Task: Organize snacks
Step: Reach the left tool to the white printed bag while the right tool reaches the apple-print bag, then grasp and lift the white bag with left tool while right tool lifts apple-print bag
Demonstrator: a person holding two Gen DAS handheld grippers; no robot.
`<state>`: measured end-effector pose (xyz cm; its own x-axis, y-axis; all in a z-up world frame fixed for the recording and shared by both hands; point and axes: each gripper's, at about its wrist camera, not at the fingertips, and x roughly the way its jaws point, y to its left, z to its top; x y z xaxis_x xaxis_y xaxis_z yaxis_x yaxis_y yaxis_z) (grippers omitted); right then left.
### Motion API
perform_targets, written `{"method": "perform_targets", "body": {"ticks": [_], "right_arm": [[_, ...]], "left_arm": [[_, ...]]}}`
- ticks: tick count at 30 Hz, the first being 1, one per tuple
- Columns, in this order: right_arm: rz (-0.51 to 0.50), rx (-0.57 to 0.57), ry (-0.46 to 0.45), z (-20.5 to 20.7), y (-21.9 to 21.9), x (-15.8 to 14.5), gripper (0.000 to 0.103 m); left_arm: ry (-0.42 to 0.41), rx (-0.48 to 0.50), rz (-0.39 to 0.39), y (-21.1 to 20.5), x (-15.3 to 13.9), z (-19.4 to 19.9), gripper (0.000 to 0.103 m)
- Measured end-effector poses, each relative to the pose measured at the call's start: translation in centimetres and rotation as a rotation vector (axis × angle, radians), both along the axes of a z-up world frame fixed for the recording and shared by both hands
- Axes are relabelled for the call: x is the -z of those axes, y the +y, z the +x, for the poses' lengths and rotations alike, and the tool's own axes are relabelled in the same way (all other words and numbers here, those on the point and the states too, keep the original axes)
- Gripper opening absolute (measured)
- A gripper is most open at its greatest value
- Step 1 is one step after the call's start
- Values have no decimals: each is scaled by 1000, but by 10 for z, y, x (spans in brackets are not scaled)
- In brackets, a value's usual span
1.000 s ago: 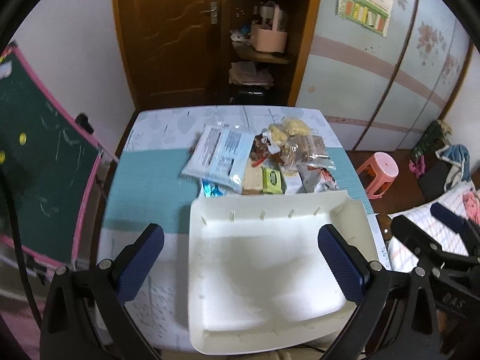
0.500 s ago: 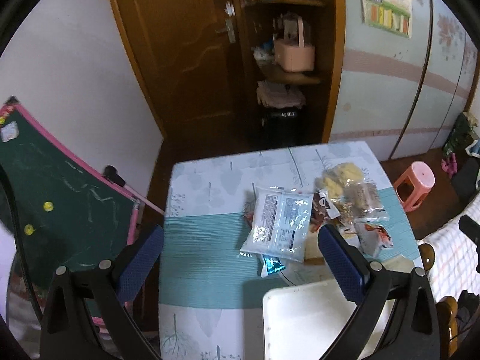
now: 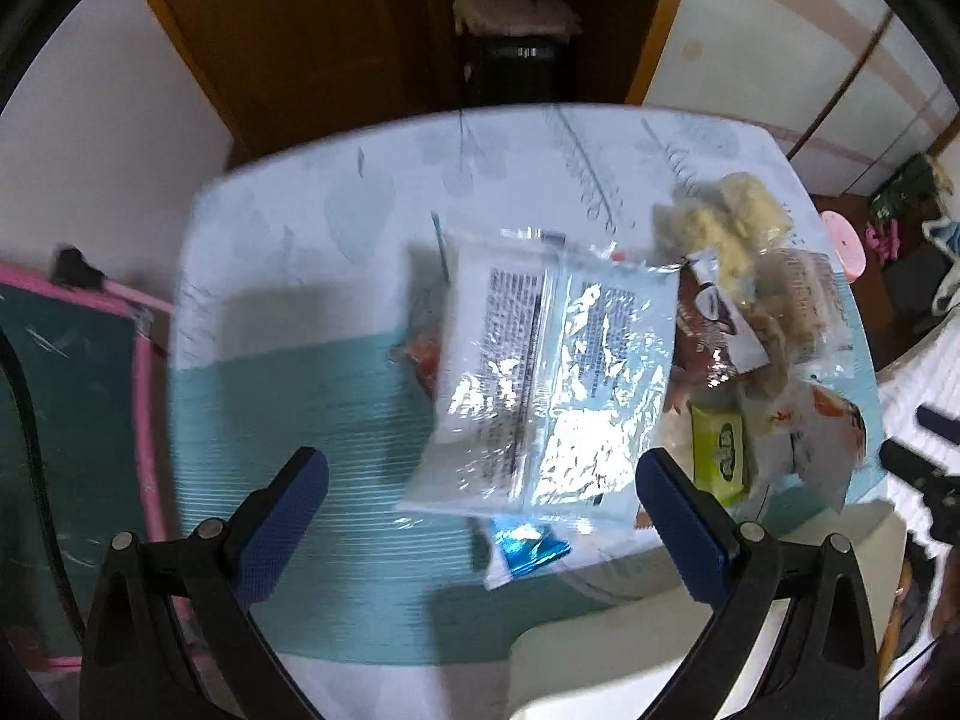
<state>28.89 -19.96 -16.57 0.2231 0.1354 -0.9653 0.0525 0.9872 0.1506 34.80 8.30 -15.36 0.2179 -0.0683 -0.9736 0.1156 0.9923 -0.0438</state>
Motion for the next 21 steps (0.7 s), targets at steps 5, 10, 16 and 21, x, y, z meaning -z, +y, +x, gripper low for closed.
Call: {"method": "perform_targets", "body": {"ticks": [5, 10, 16, 21], "right_arm": [[13, 27, 96, 10, -5, 38, 98], [68, 48, 153, 14, -10, 61, 98], [73, 53, 192, 12, -10, 77, 84], [105, 36, 204, 5, -5, 80, 56]], "left_arm": [[26, 38, -41, -14, 26, 14, 102], [45, 65, 31, -21, 50, 25, 102], [75, 32, -36, -22, 65, 40, 102], [44, 43, -44, -31, 65, 40, 85]]}}
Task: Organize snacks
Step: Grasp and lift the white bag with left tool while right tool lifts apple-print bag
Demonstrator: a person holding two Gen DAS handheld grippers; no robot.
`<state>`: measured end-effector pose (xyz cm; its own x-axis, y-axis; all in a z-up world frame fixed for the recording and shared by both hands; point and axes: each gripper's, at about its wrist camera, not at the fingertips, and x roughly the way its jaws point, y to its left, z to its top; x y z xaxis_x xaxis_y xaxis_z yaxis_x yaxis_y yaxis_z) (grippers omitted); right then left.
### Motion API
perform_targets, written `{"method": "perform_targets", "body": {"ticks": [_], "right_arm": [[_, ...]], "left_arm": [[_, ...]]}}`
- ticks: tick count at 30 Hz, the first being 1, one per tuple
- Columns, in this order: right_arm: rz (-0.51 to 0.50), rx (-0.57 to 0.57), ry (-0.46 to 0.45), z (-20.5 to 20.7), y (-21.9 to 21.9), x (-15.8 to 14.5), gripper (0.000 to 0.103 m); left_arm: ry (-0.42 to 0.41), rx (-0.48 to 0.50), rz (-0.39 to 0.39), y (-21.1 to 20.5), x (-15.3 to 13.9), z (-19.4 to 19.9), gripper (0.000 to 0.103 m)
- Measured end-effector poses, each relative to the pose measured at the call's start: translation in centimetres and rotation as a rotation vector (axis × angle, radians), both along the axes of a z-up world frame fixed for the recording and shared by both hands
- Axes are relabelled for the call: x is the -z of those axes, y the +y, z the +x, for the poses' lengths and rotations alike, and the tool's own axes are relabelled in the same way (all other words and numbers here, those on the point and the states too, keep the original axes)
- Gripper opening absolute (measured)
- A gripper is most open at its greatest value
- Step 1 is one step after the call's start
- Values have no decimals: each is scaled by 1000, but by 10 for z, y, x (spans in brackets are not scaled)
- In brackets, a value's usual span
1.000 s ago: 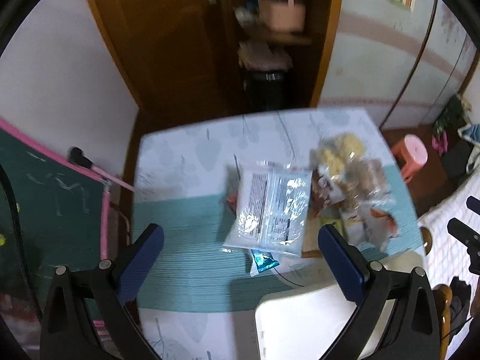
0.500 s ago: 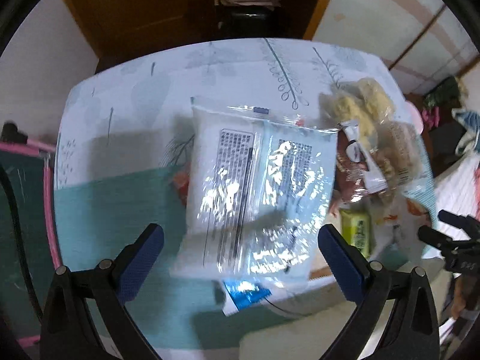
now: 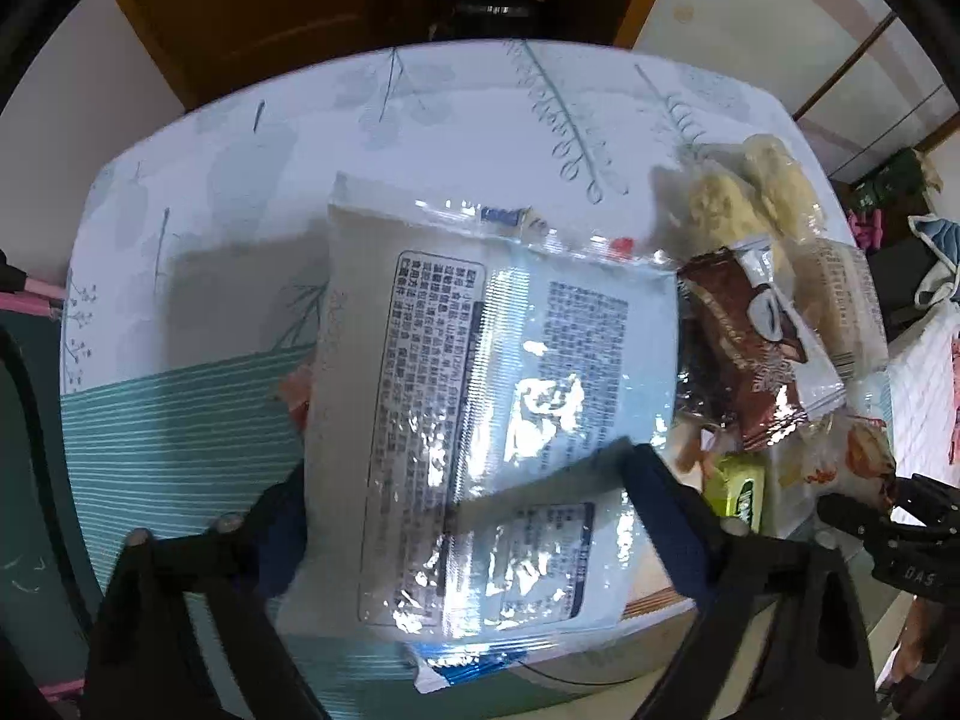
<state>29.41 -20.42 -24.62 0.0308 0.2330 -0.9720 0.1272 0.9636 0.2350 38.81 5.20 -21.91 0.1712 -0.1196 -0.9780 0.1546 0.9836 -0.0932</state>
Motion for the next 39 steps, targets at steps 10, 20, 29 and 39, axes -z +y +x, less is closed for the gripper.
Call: {"method": "perform_targets", "body": {"ticks": [10, 20, 29, 39], "right_arm": [[4, -45, -139, -20, 19, -43, 52], [12, -35, -378, -44, 16, -119, 51], [49, -6, -554, -87, 13, -197, 51], [67, -12, -690, -175, 22, -239, 51]], "left_arm": [[-113, -24, 2, 8, -38, -23, 3], [-310, -50, -55, 22, -129, -75, 2], [-528, -12, -127, 20, -253, -159, 2], [-596, 28, -276, 22, -297, -267, 2]]}}
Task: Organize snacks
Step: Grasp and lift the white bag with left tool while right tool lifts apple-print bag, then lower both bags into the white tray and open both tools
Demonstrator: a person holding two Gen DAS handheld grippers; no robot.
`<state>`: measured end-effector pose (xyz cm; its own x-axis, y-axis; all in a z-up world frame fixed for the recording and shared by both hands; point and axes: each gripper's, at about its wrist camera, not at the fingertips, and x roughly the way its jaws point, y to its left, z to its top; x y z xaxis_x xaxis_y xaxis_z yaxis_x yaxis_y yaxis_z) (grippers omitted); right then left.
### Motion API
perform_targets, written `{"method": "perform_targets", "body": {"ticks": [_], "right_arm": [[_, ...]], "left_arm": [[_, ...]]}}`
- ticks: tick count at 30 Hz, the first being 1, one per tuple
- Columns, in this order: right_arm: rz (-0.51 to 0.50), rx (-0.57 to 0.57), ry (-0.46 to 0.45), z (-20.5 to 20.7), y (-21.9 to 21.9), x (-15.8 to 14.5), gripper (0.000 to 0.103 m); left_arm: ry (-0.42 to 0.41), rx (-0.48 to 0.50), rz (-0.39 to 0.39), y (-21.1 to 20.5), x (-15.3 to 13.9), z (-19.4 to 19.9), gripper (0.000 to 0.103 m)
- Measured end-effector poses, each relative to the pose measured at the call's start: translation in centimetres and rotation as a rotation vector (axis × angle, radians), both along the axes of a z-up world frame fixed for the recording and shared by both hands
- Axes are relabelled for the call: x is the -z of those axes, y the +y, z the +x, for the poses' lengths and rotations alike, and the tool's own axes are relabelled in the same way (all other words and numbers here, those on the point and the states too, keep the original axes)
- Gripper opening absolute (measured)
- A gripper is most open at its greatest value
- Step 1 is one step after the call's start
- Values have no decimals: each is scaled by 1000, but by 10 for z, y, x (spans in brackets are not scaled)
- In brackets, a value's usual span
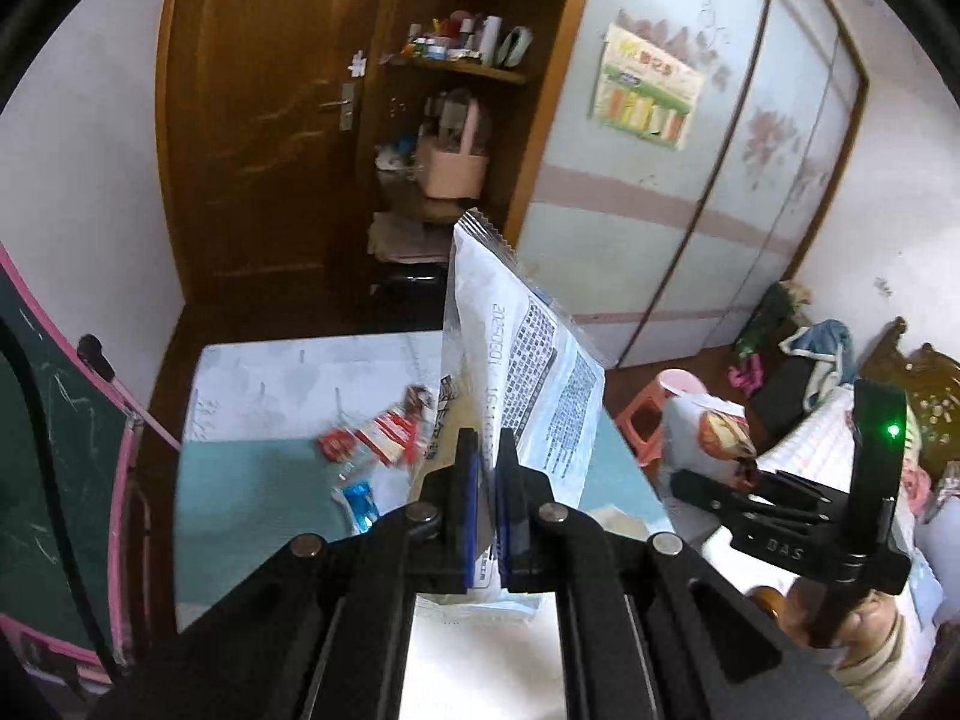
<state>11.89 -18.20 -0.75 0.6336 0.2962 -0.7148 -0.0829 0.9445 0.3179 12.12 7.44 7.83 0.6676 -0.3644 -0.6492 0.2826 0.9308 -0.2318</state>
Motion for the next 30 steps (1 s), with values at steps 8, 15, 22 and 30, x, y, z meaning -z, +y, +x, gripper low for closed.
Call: {"method": "perform_targets", "body": {"ticks": [8, 15, 22, 30], "right_arm": [[-55, 19, -64, -46, 10, 11, 51], [-107, -29, -3, -65, 31, 41, 51], [-152, -64, 78, -70, 45, 71, 51], [-167, -46, 130, -69, 46, 83, 53]], "left_arm": [[-9, 25, 82, -23, 41, -67, 3], [37, 1, 203, -36, 93, -87, 3], [108, 0, 271, -45, 130, -85, 3], [176, 11, 279, -47, 152, -74, 5]]}}
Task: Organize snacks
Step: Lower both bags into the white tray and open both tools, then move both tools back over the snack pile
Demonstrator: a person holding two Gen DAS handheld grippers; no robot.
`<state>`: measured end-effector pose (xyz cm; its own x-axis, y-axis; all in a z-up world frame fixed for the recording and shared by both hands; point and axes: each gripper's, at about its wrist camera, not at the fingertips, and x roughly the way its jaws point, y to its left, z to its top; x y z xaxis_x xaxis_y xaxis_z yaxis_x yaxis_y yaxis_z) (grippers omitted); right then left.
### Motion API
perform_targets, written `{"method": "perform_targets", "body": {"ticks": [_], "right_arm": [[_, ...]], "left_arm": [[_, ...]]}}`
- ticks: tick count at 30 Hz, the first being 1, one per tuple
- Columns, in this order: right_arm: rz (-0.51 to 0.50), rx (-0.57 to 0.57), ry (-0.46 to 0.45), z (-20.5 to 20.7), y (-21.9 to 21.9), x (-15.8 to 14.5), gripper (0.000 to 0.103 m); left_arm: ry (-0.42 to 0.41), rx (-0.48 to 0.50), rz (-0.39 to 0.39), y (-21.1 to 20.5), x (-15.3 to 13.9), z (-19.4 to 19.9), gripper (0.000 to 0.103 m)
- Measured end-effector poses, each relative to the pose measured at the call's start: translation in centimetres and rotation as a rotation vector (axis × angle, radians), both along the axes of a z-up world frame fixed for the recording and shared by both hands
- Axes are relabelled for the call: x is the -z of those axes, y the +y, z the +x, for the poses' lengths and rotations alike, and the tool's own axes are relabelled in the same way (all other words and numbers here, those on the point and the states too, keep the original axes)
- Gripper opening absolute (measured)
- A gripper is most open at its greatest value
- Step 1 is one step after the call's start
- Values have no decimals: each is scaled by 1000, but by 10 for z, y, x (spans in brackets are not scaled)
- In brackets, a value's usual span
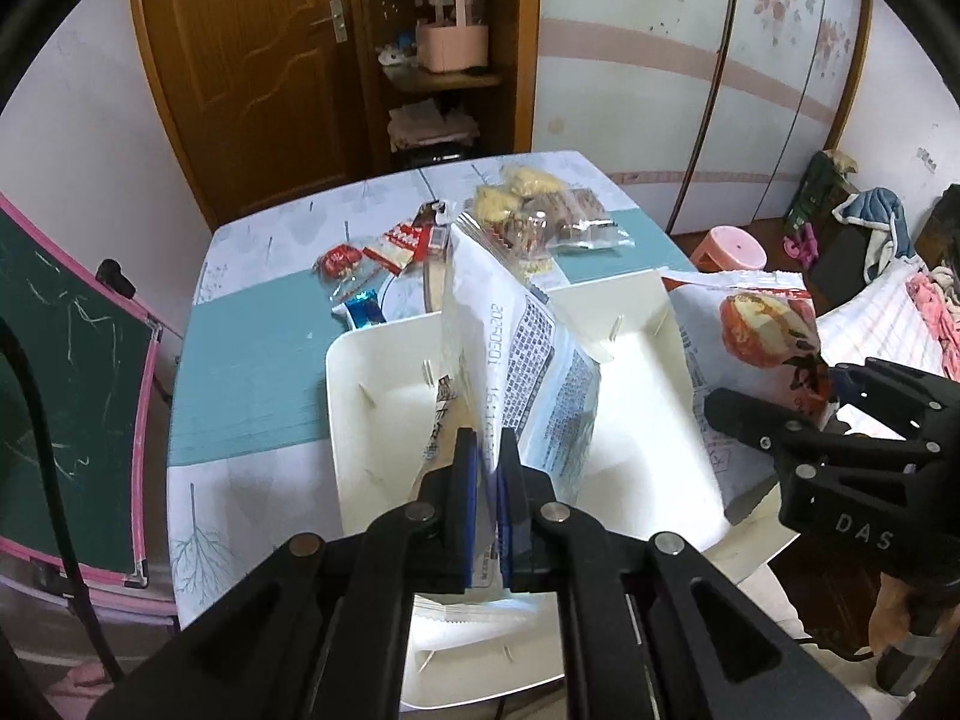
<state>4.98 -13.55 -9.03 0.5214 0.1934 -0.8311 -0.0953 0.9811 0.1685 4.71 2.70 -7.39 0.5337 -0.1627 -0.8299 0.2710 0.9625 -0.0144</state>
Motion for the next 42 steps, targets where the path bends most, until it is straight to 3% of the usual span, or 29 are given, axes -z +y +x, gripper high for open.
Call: {"method": "perform_targets", "body": {"ticks": [2, 3, 4, 5, 6, 7, 42], "right_arm": [[-6, 13, 15, 1, -1, 2, 54], [-6, 20, 28, 2, -2, 5, 59], [-5, 27, 39, 3, -2, 6, 62], [-2, 35, 50, 3, -3, 8, 70], [-2, 39, 54, 3, -4, 10, 74], [-4, 42, 56, 2, -4, 11, 75], [3, 24, 93, 3, 1, 17, 77]], "left_arm": [[24, 9, -12, 0, 4, 3, 11], [32, 11, -16, 0, 5, 3, 20], [37, 9, -16, -1, 6, 4, 49], [37, 2, -11, -1, 6, 3, 87], [22, -16, -4, -1, 5, 3, 99], [3, -25, -13, 0, 2, 1, 102], [-72, -12, 20, 0, -7, -4, 102]]}}
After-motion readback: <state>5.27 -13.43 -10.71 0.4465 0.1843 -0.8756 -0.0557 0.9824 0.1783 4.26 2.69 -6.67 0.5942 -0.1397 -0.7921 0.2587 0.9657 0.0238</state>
